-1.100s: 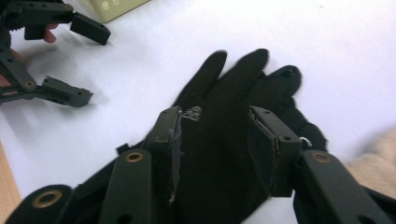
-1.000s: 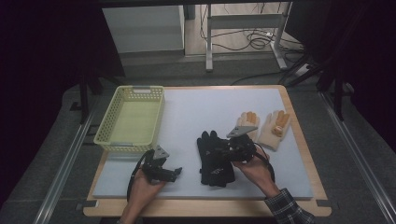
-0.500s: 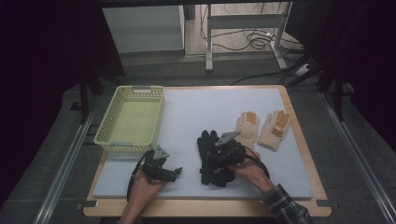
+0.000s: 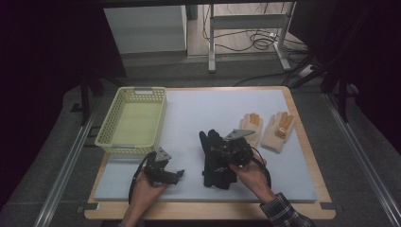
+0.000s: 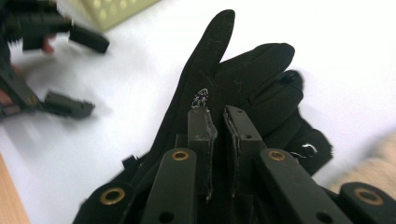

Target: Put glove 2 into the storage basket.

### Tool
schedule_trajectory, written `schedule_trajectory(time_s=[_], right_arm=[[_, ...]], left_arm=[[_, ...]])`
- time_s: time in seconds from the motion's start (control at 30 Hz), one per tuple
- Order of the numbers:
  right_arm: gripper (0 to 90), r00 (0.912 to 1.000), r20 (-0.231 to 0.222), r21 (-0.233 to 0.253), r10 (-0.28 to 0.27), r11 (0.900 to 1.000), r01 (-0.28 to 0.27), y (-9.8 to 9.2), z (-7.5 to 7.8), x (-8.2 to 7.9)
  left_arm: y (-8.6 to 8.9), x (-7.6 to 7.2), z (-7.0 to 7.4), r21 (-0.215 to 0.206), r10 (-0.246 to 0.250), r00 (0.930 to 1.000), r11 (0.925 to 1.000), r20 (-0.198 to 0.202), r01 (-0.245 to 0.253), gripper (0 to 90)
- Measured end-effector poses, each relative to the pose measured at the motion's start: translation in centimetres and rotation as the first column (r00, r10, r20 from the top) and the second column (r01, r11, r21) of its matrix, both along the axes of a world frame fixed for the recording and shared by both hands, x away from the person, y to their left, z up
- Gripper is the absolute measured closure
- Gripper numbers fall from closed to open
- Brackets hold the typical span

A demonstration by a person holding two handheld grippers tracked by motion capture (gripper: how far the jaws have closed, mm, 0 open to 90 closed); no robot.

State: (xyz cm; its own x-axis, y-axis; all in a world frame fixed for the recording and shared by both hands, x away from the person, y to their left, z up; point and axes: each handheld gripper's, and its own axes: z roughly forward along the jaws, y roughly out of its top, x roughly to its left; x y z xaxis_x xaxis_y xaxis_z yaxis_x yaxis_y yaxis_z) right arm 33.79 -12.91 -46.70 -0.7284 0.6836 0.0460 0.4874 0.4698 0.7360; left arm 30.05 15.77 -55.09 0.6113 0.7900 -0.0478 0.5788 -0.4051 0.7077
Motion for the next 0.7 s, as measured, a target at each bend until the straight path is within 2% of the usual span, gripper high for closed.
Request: schedule_trajectory(time_s=[0.03,0.07,0.13,0.17,0.2,0.3,0.33,0.37,0.4,0.43,0.47,0.5,0.53,0.57,0.6,0.67,0.7], right_arm=[[80.6,1.0000,0.000,0.000,0.000,1.000,0.000,0.0,0.0,0.0],[80.6,0.9994,-0.004,0.015,-0.036,0.999,0.036,0.0,0.4,-0.3],[80.5,0.9974,0.002,0.026,-0.072,0.997,0.072,0.0,0.6,-0.6],[80.5,0.9974,0.002,0.026,-0.072,0.997,0.072,0.0,0.6,-0.6],[80.4,0.9918,-0.004,0.059,-0.128,0.990,0.128,-0.1,0.5,-0.6],[80.2,0.9808,-0.034,0.095,-0.192,0.976,0.195,0.0,-0.7,-0.3],[80.2,0.9808,-0.034,0.095,-0.192,0.976,0.195,0.0,-0.7,-0.3],[79.1,0.9734,-0.040,0.106,-0.225,0.968,0.228,0.1,-1.7,-0.2],[77.4,0.9717,-0.033,0.094,-0.234,0.967,0.236,0.2,-2.1,-0.1],[77.4,0.9717,-0.033,0.094,-0.234,0.967,0.236,0.2,-2.1,-0.1],[68.6,0.9743,-0.050,0.096,-0.220,0.970,0.224,0.3,-3.1,0.0],[63.0,0.9760,-0.060,0.100,-0.209,0.972,0.214,0.2,-3.3,0.0],[63.0,0.9760,-0.060,0.100,-0.209,0.972,0.214,0.2,-3.3,0.0],[58.8,0.9780,-0.065,0.094,-0.198,0.975,0.204,0.1,-3.4,0.1],[57.1,0.9852,-0.026,0.091,-0.169,0.981,0.171,-0.6,-2.8,0.0],[57.6,0.9865,-0.011,0.087,-0.164,0.983,0.164,-0.9,-2.4,-0.1],[62.4,0.9890,0.020,0.068,-0.147,0.987,0.145,-2.0,-1.5,-0.4]], left_arm=[[0.0,0.0,0.0,0.000,0.000,1.0000,1.0000,0.000,0.000,6.5],[0.0,0.0,0.0,-0.001,0.001,1.0000,1.0000,-0.002,-0.001,6.5],[0.0,0.0,0.0,-0.001,0.001,1.0000,1.0000,-0.001,-0.001,6.5],[0.0,0.0,0.0,-0.001,0.001,1.0000,1.0000,-0.001,-0.001,6.5],[0.0,0.0,0.0,0.000,0.000,1.0000,1.0000,0.000,0.000,6.5],[0.0,0.0,0.0,0.005,-0.002,1.0000,1.0000,-0.001,0.002,6.5],[0.0,0.0,0.0,0.005,-0.002,1.0000,1.0000,-0.001,0.002,6.5],[0.0,0.0,0.0,0.006,-0.003,1.0000,1.0000,-0.002,0.003,6.5],[0.0,0.0,0.0,0.007,-0.005,1.0000,1.0000,-0.004,0.005,6.5],[0.0,0.0,0.0,0.007,-0.005,1.0000,1.0000,-0.004,0.005,6.5],[0.0,0.0,0.0,0.001,-0.001,1.0000,1.0000,-0.003,0.001,6.5],[0.0,0.0,0.0,0.003,-0.002,1.0000,1.0000,-0.003,0.002,6.5],[0.0,0.0,0.0,0.003,-0.002,1.0000,1.0000,-0.003,0.002,6.5],[0.0,0.0,0.0,0.001,-0.002,1.0000,1.0000,-0.003,0.002,6.5],[0.0,0.0,0.0,-0.001,0.001,1.0000,1.0000,-0.002,-0.001,6.5],[0.0,0.0,0.0,0.003,-0.002,1.0000,1.0000,-0.003,0.002,6.5],[0.0,0.0,0.0,0.004,-0.002,1.0000,1.0000,-0.003,0.002,6.5]])
